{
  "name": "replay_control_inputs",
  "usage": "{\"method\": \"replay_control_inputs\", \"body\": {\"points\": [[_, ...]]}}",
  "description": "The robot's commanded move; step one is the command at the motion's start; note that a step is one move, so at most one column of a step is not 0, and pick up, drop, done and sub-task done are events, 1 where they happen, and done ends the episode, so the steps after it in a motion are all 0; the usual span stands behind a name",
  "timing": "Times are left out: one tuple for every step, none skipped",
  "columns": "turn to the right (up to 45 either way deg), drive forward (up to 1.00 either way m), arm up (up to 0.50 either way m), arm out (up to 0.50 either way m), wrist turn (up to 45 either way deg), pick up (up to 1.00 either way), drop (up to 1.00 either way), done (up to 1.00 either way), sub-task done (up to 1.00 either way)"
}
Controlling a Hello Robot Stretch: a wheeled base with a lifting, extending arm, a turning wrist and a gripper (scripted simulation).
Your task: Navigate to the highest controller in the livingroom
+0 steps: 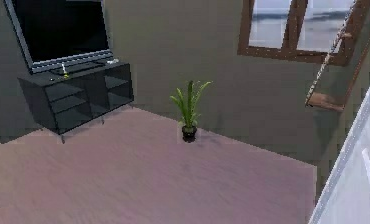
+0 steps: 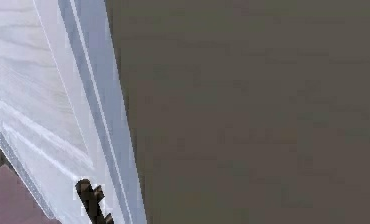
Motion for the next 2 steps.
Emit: {"method": "replay_control_inputs", "body": {"points": [[0.0, 0.3, 0.0, 0.0, 0.0, 0.0, 0.0, 0.0, 0.0], [-24.0, 0.0, 0.0, 0.0, 0.0, 0.0, 0.0, 0.0, 0.0]]}}
